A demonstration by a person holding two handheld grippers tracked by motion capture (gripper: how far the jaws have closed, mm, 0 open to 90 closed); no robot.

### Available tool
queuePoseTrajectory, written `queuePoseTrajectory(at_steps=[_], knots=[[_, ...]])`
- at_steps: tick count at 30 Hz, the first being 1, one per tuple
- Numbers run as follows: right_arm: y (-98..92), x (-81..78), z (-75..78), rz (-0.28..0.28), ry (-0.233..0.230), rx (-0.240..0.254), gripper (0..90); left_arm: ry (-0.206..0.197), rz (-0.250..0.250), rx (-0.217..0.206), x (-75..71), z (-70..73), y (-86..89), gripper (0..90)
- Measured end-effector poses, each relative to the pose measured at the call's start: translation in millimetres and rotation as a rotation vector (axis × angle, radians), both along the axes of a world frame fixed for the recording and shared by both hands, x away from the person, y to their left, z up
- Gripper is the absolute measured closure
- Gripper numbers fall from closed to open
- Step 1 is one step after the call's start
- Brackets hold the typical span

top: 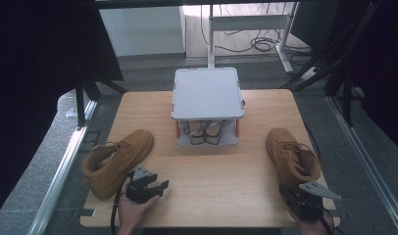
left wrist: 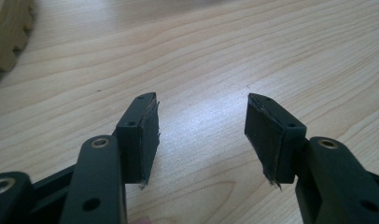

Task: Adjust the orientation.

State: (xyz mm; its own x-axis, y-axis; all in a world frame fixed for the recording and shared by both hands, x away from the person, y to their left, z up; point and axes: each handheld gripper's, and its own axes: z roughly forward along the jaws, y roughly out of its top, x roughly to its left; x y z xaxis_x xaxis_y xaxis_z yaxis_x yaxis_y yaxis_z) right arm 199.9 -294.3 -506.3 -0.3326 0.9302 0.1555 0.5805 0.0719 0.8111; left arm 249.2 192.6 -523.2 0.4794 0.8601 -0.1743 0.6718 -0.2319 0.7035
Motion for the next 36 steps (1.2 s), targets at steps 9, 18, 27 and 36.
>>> queuePoseTrajectory(at_steps=[9, 18, 27, 36], knots=[[-1.8, 0.4, -1.2, 0.021, -0.001, -0.014, 89.2, -0.002, -0.010, -0.022, -1.1, 0.6, 0.2, 44.9], [-9.2, 0.8, -0.4, 0.058, 0.006, -0.023, 89.3, -0.002, 0.004, -0.022, 1.2, 2.0, 6.5, 44.6], [-25.1, -0.8, 0.3, 0.027, 0.024, -0.047, 89.4, 0.012, -0.002, -0.017, 1.9, -1.5, 5.6, 42.4], [-51.3, -1.7, -1.9, -0.040, 0.021, -0.041, 89.4, 0.027, 0.005, -0.016, 3.1, -1.7, 8.0, 40.7]])
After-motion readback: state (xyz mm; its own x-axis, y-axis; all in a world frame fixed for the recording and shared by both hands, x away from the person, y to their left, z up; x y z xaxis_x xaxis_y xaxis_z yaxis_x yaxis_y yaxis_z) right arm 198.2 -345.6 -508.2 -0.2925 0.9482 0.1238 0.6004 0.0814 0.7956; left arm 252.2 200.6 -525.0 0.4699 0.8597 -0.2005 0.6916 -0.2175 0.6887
